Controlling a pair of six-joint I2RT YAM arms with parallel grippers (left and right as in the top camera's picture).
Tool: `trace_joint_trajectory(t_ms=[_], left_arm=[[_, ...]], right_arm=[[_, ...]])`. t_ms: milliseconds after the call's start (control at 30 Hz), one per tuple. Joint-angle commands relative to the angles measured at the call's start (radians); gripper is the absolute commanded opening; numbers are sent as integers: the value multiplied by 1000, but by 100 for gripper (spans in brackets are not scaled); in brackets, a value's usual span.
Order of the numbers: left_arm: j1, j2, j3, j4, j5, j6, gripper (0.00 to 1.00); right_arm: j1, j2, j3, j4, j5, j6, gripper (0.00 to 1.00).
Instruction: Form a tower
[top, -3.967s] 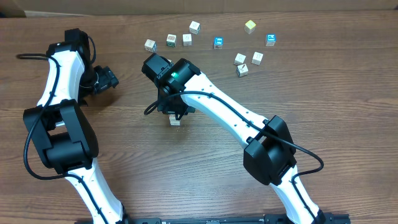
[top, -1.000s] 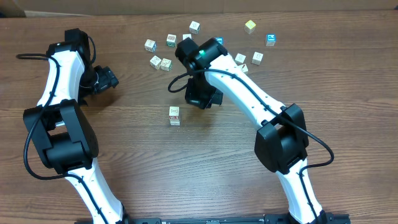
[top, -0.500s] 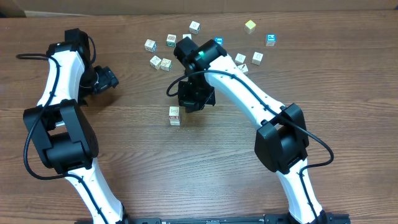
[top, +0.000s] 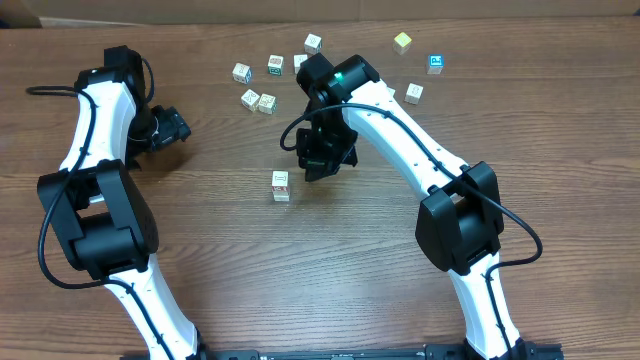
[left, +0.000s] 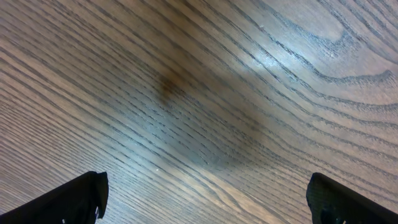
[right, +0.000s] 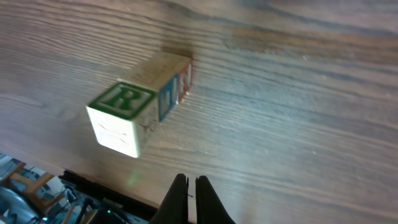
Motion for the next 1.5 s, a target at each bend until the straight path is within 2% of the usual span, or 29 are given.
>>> trace_joint_trajectory(t_ms=[0, 333, 700, 1467], left_arm=[[-6, 12, 3, 0, -5, 12, 100], [-6, 12, 3, 0, -5, 12, 100], [-6, 12, 3, 0, -5, 12, 100], [-6, 12, 3, 0, -5, 12, 100]], right_arm=[[0, -10, -29, 21, -26, -29, 4], [0, -10, -159, 111, -82, -68, 4], [-3, -10, -159, 154, -215, -58, 4], [-3, -10, -159, 201, -216, 35, 4]])
